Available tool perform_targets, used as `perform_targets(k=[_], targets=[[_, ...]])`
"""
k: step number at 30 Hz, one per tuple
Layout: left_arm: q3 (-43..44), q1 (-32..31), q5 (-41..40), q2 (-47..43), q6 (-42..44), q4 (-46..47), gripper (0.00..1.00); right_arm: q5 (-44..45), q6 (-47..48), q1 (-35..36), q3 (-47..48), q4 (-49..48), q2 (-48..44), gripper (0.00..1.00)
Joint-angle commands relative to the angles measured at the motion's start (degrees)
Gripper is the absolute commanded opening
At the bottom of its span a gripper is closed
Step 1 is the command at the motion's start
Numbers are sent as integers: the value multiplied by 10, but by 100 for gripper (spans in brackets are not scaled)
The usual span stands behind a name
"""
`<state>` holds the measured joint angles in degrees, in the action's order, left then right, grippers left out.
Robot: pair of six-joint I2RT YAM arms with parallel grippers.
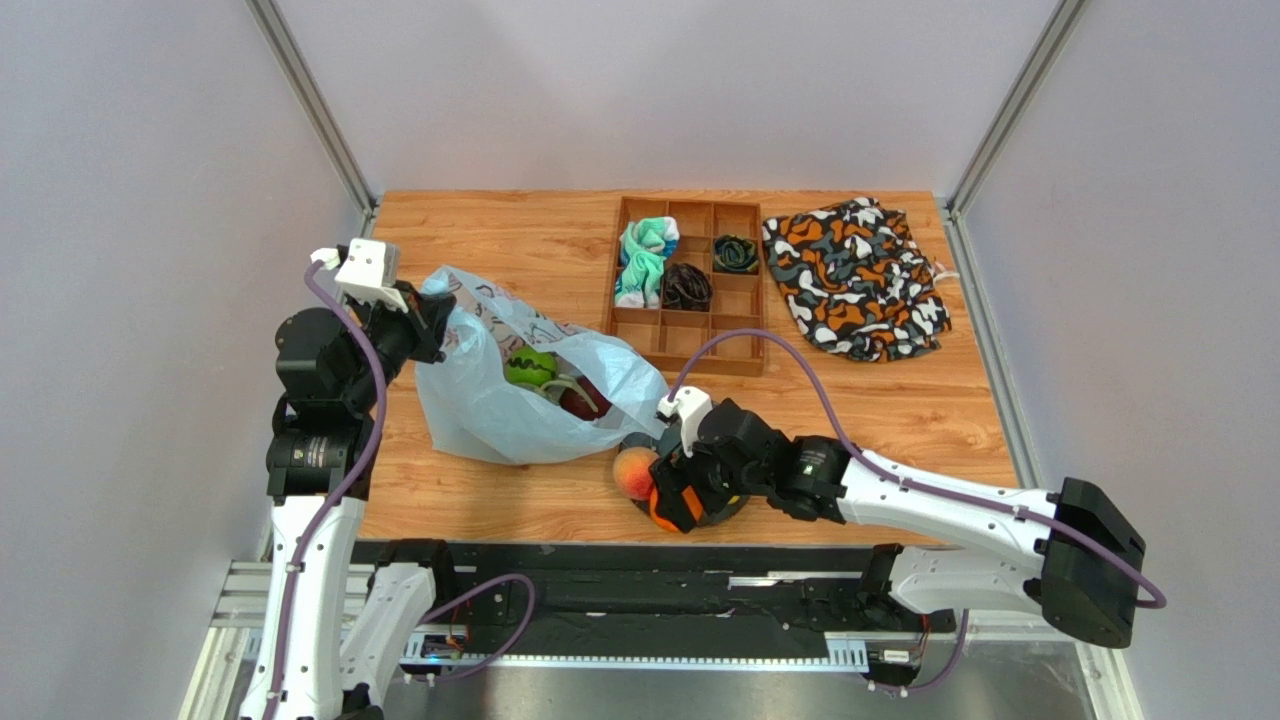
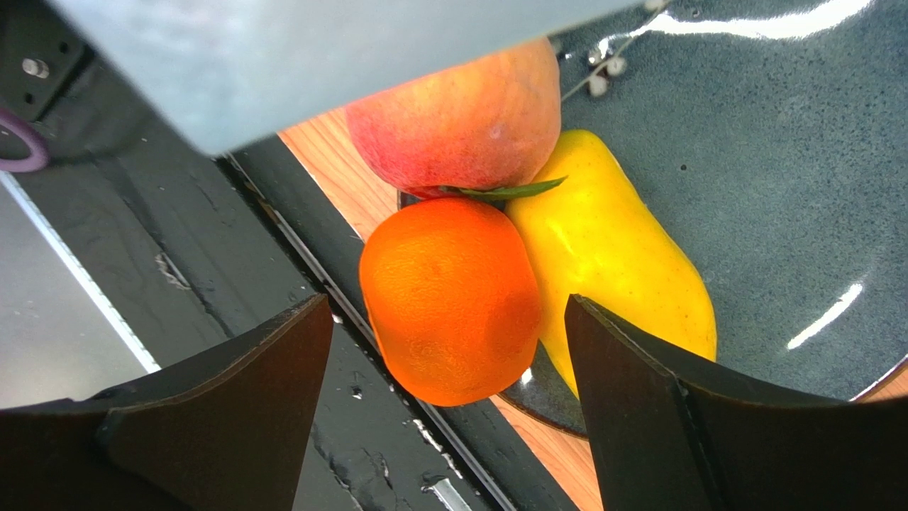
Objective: Place the fruits into the plastic bag
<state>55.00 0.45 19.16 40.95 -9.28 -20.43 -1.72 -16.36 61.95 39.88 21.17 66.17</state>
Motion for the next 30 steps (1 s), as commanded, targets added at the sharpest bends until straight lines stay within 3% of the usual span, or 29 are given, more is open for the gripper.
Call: perform_targets(k=[1,17,20,22,30], targets=[[4,-3,3,-1,-7,9,0,16,20,5,8,2,2,84],[4,-3,2,0,-7,8,0,12,34,10,5,1,18,77],[4,-3,2,1,-7,8,0,15,35,11,5,1,20,70],[4,-3,2,0,-7,9,0,16,36,11,5,5,20,61],[3,-3,2,0,-7,8,0,34,36,11,6,11,9,46]])
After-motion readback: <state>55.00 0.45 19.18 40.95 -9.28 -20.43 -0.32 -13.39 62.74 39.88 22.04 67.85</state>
